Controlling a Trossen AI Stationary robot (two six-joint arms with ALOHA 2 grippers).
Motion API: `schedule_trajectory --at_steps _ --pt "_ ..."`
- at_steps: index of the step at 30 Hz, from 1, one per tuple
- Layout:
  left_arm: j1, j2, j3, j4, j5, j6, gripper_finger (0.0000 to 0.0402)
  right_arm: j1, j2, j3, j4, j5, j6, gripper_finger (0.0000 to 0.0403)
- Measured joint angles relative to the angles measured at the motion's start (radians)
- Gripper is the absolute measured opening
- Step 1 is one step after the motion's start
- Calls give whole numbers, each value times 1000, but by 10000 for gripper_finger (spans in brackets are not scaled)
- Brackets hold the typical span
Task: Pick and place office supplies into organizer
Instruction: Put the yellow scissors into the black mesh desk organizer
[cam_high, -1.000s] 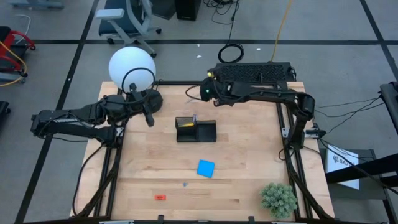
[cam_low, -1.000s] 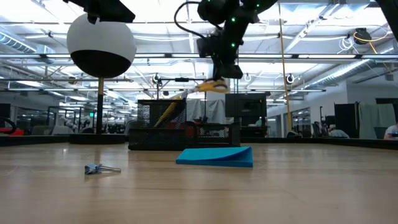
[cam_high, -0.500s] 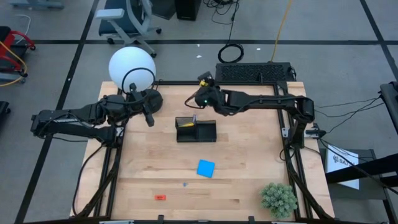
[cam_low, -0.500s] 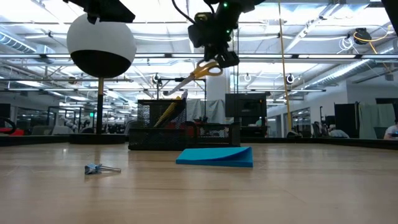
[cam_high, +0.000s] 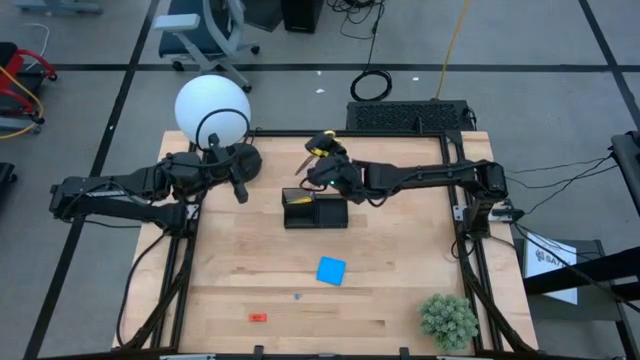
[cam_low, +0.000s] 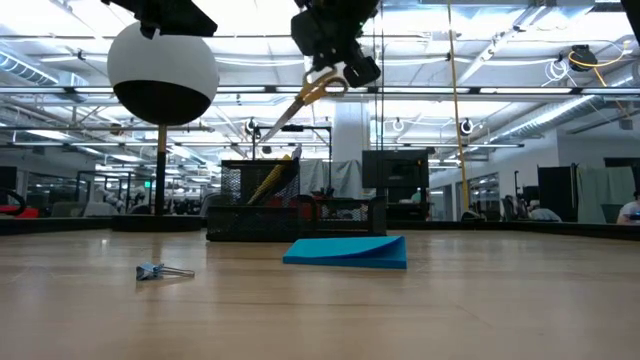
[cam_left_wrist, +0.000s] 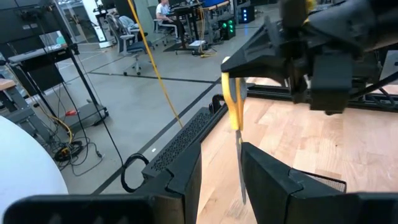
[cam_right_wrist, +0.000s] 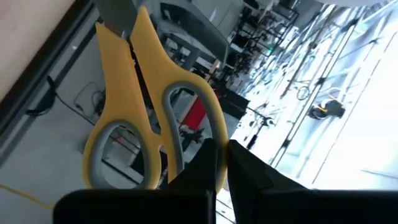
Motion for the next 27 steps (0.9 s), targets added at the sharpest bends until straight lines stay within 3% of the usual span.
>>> schedule_trajectory --at_steps 9,27 --pt "0 0 0 0 0 0 120 56 0 0 25 19 -103 9" --pt "0 0 0 0 0 0 120 96 46 0 25 -64 -213 9"
